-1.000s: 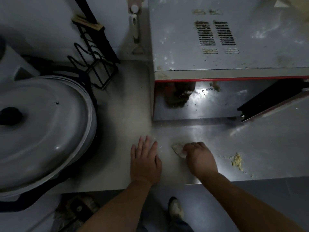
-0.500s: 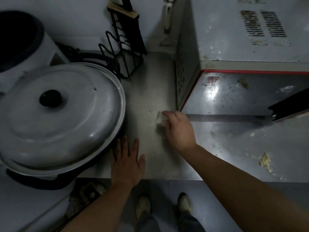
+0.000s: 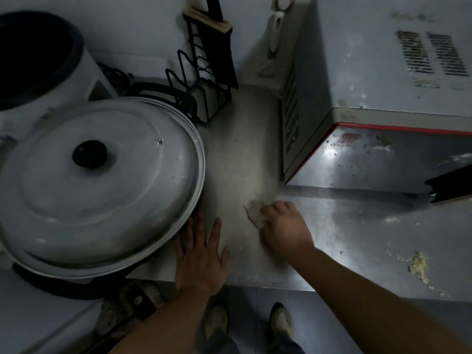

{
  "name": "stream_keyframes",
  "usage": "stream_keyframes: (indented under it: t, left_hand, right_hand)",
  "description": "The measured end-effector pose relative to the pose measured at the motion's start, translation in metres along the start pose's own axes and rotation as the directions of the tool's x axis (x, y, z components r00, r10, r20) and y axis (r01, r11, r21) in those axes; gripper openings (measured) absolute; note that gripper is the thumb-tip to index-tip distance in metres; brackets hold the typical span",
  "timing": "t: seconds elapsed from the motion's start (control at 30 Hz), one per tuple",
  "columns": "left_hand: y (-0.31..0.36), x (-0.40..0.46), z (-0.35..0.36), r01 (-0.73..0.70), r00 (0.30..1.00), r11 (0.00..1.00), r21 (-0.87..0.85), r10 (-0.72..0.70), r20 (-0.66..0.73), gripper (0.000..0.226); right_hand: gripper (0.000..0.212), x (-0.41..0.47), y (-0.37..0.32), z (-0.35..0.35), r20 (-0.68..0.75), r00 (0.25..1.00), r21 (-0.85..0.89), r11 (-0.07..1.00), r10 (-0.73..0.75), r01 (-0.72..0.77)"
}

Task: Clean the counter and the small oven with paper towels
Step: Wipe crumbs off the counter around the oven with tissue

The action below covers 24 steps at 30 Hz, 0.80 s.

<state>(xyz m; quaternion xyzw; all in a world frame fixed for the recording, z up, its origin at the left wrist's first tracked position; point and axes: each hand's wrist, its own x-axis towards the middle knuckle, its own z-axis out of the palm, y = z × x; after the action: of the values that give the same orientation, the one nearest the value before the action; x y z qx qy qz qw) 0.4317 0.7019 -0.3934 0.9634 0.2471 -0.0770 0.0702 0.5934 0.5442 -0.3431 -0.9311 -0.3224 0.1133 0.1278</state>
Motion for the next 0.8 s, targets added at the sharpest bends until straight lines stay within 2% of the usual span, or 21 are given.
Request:
stream_keyframes:
  t: [0.13, 0.23, 0.33, 0.4, 0.57, 0.63, 0.73, 0.8]
  left_hand:
    - [0.001, 0.000, -0.002, 0.010, 1.000, 1.000, 0.001, -0.010, 0.026, 0.076]
    - [0.001, 0.001, -0.003, 0.012, 0.999, 1.000, -0.005, -0.012, 0.037, 0.077]
    - [0.001, 0.002, -0.002, 0.016, 0.999, 1.000, -0.008, -0.015, 0.047, 0.078]
    - [0.001, 0.002, -0.001, 0.011, 0.999, 1.000, -0.008, -0.010, 0.044, 0.079]
    - [0.000, 0.001, -0.003, 0.002, 1.000, 1.000, -0.023, -0.002, 0.025, 0.079]
    - [-0.001, 0.001, -0.004, -0.002, 1.000, 0.999, -0.032, 0.003, 0.025, 0.078]
    - [-0.001, 0.001, -0.003, 0.009, 0.999, 0.999, -0.041, -0.007, 0.032, 0.077]
    - [-0.001, 0.000, -0.003, 0.012, 0.999, 0.999, -0.045, -0.010, 0.037, 0.076]
  right_hand:
    - [0.026, -0.037, 0.011, 0.010, 0.018, 1.000, -0.060, 0.998, -0.010, 0.011]
    - [0.034, -0.056, 0.015, 0.014, 0.013, 1.000, -0.042, 0.999, 0.007, -0.007]
    - [0.027, -0.055, 0.013, 0.012, -0.024, 0.998, 0.004, 0.998, 0.066, -0.066]
    - [0.023, -0.041, 0.004, 0.006, -0.091, 0.993, 0.065, 0.995, 0.078, -0.073]
    - [0.030, 0.032, -0.042, -0.006, -0.277, 0.960, 0.153, 0.985, -0.032, 0.077]
    - [0.032, 0.073, -0.051, -0.008, -0.311, 0.950, 0.169, 0.985, 0.015, 0.040]
    - [0.036, 0.128, -0.047, -0.002, -0.230, 0.960, 0.189, 0.975, 0.161, -0.119]
    - [0.041, 0.146, -0.045, 0.008, -0.128, 0.972, 0.111, 0.977, 0.197, -0.183]
